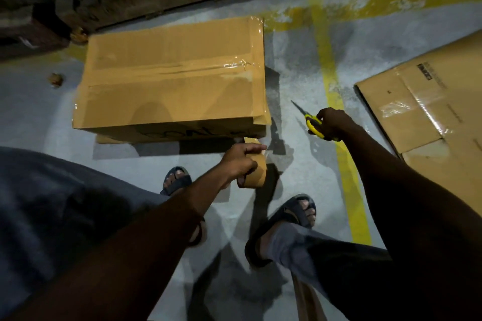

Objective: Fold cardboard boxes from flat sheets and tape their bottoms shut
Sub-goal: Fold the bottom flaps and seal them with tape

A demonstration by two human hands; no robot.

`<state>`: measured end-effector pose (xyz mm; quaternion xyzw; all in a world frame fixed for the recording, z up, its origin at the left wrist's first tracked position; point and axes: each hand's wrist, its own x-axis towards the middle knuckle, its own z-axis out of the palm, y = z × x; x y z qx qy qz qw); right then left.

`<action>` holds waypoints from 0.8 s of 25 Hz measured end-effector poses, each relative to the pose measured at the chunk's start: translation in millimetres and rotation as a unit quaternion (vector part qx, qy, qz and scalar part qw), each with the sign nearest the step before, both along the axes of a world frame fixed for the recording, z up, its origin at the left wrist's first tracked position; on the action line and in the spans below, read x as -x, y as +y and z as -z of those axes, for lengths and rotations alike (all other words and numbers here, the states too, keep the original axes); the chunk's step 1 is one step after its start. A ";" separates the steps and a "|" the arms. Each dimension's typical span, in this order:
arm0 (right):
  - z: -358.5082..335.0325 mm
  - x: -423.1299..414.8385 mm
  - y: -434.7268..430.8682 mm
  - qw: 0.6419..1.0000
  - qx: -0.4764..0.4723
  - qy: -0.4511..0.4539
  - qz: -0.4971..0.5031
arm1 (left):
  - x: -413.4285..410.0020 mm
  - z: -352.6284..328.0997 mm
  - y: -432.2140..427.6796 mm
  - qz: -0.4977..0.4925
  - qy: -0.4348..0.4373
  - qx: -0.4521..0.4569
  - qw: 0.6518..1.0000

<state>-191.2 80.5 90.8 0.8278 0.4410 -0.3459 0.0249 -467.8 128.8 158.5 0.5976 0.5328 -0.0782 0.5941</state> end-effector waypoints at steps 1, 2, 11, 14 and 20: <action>-3.4 3.9 -1.1 0.997 -0.033 0.013 0.063 | 1.5 -9.2 6.3 0.029 0.000 -0.018 0.999; -7.7 10.3 -0.9 0.991 -0.071 0.017 0.114 | 2.0 -20.2 13.4 0.055 0.001 -0.036 0.998; -81.0 111.6 52.3 0.948 -0.308 -0.074 0.039 | 37.8 -173.3 146.1 0.272 0.097 -0.275 0.917; -86.9 151.7 99.4 0.931 -0.348 -0.105 0.028 | 71.8 -170.9 180.7 0.218 0.114 -0.301 0.921; -56.7 191.2 154.0 0.961 -0.259 -0.091 0.018 | 71.9 -154.5 209.2 0.277 0.101 -0.244 0.924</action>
